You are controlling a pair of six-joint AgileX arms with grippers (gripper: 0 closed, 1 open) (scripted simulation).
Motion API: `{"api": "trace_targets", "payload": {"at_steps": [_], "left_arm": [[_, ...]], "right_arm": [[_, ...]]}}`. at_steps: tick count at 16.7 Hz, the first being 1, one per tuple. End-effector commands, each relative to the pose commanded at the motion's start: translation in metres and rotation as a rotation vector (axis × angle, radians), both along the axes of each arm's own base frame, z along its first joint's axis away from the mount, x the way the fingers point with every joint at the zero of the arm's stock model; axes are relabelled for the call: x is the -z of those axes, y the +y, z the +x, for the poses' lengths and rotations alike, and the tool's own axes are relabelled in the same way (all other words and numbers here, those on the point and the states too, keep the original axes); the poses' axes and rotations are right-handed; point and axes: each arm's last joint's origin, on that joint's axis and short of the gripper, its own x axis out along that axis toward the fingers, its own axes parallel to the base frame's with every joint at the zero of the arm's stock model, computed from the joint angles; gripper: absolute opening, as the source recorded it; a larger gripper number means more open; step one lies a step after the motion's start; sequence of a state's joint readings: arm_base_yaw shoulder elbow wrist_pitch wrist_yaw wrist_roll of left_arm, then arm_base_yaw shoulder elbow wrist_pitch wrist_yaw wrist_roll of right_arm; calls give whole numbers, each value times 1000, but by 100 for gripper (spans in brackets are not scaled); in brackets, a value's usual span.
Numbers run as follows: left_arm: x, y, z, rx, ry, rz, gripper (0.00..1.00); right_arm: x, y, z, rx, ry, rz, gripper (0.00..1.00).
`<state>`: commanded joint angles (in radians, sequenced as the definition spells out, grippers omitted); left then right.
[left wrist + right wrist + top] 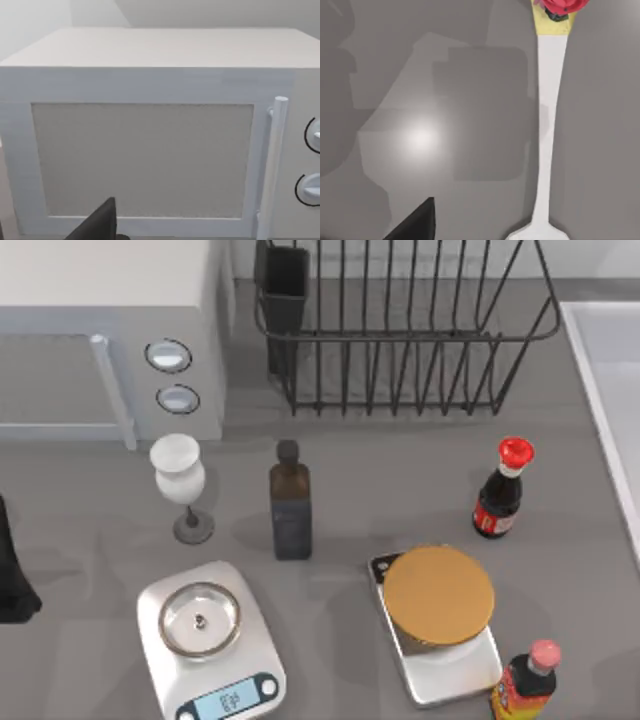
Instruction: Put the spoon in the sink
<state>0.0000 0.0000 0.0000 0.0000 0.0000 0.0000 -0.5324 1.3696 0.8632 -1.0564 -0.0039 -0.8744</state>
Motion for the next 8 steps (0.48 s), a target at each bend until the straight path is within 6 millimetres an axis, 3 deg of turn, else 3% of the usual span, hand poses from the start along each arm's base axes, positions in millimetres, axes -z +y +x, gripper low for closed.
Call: {"api": "trace_targets", "payload": {"at_steps": [6, 8], "left_arm": [[0, 0, 0, 0, 0, 0, 100], [0, 0, 0, 0, 0, 0, 100]], "right_arm": [[1, 0, 0, -4, 2, 1, 100], [10, 0, 1, -2, 6, 4, 100]]}}
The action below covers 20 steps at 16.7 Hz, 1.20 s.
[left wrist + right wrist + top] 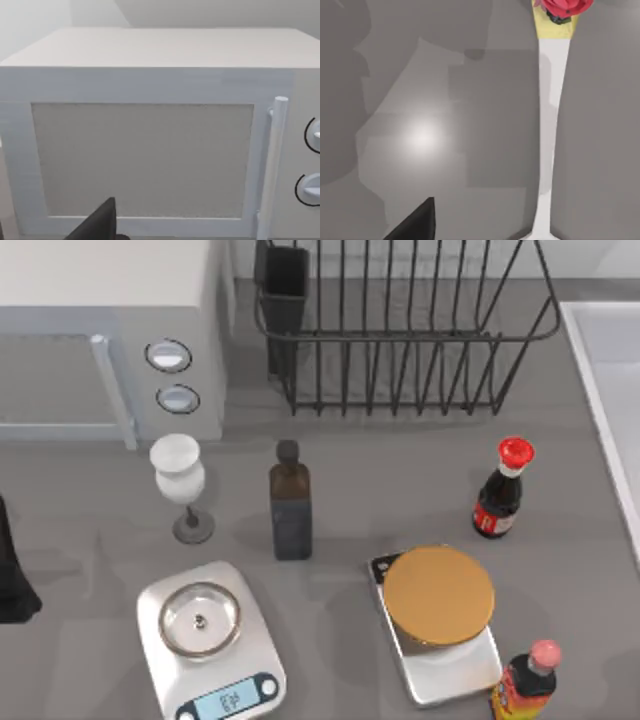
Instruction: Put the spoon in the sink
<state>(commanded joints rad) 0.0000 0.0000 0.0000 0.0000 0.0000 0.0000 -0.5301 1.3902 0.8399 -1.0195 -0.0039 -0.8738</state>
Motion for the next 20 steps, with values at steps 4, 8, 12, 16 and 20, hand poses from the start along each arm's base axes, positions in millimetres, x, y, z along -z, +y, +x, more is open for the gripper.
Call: {"api": "trace_targets", "payload": {"at_steps": [4, 8, 12, 16, 20], "left_arm": [[0, 0, 0, 0, 0, 0, 100], [0, 0, 0, 0, 0, 0, 100], [0, 0, 0, 0, 0, 0, 100], [0, 0, 0, 0, 0, 0, 100], [0, 0, 0, 0, 0, 0, 100]], "right_arm": [[39, -3, 4, 1, -5, -3, 100], [79, -1, 2, 1, -7, -4, 100], [90, 0, -1, 1, -2, -1, 100], [90, 0, -1, 1, -2, -1, 85], [90, 0, -1, 1, -2, -1, 55]]}}
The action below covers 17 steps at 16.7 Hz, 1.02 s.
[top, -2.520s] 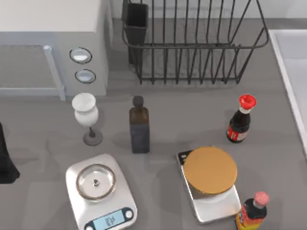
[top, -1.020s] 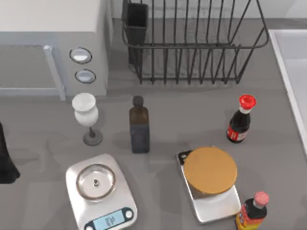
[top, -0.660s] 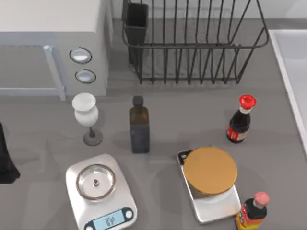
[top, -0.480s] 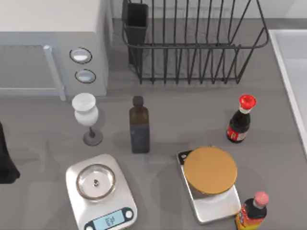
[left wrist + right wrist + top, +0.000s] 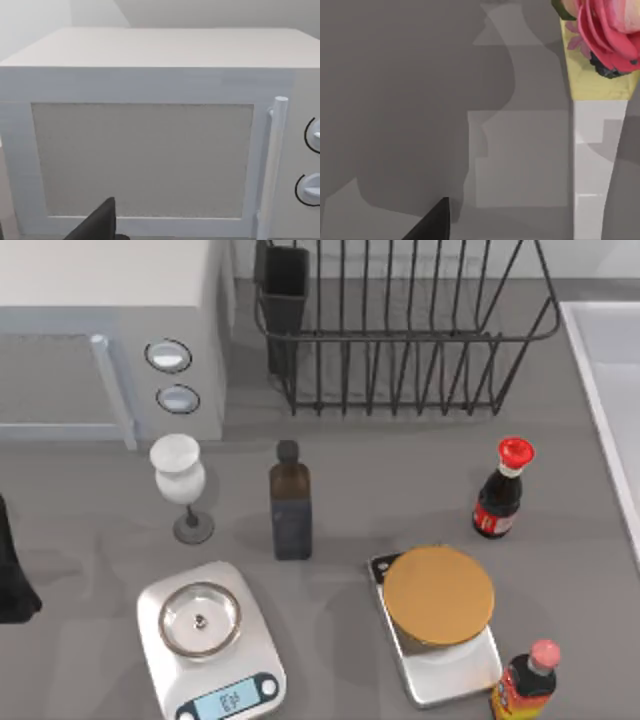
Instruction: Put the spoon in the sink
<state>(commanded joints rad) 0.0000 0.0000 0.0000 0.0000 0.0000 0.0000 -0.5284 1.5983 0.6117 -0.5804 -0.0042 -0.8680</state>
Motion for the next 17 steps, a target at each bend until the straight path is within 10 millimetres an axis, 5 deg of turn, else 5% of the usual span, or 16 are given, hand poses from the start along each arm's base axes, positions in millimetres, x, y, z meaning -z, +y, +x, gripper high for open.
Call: {"api": "trace_targets", "payload": {"at_steps": [7, 15, 16, 17], "left_arm": [[0, 0, 0, 0, 0, 0, 100], [0, 0, 0, 0, 0, 0, 100], [0, 0, 0, 0, 0, 0, 100], [0, 0, 0, 0, 0, 0, 100]], "right_arm": [[0, 0, 0, 0, 0, 0, 2], [0, 0, 0, 0, 0, 0, 0], [-22, 0, 1, 17, -19, 6, 0], [-22, 0, 1, 17, -19, 6, 0]]}}
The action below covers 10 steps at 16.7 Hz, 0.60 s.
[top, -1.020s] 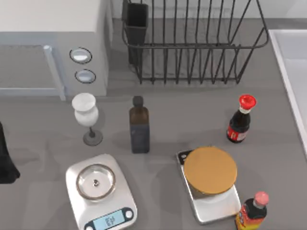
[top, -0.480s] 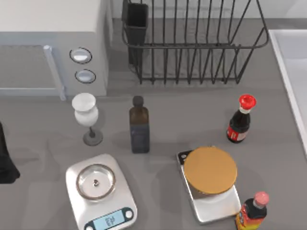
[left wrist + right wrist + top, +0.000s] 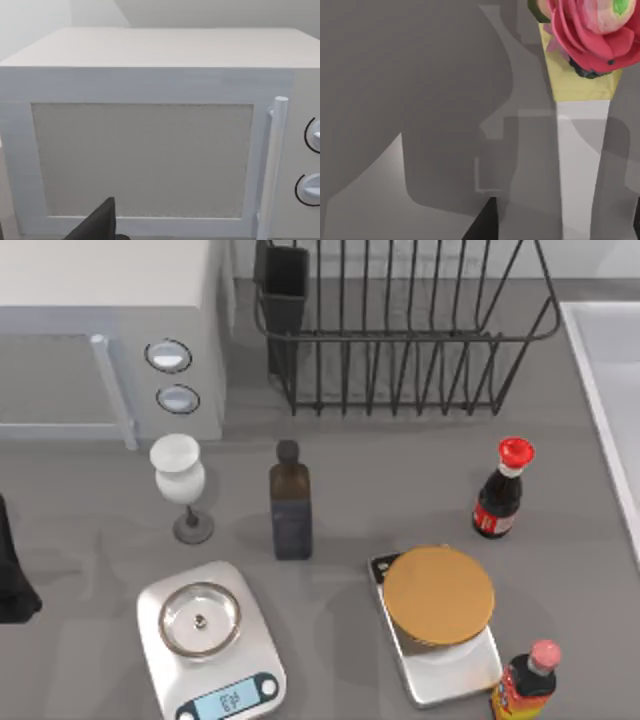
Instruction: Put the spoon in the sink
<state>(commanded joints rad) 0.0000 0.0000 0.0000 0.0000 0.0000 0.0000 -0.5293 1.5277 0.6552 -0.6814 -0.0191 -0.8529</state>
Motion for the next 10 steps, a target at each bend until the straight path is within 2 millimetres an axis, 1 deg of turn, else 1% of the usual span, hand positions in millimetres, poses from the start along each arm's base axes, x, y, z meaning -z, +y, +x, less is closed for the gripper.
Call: {"api": "trace_targets", "payload": {"at_steps": [2, 4, 10], "left_arm": [[0, 0, 0, 0, 0, 0, 100], [0, 0, 0, 0, 0, 0, 100], [0, 0, 0, 0, 0, 0, 100]], "right_arm": [[-8, -2, 2, 0, -1, 0, 0], [-23, -3, 4, -3, 4, 3, 0], [-87, -1, 1, -2, 15, 9, 0]]}}
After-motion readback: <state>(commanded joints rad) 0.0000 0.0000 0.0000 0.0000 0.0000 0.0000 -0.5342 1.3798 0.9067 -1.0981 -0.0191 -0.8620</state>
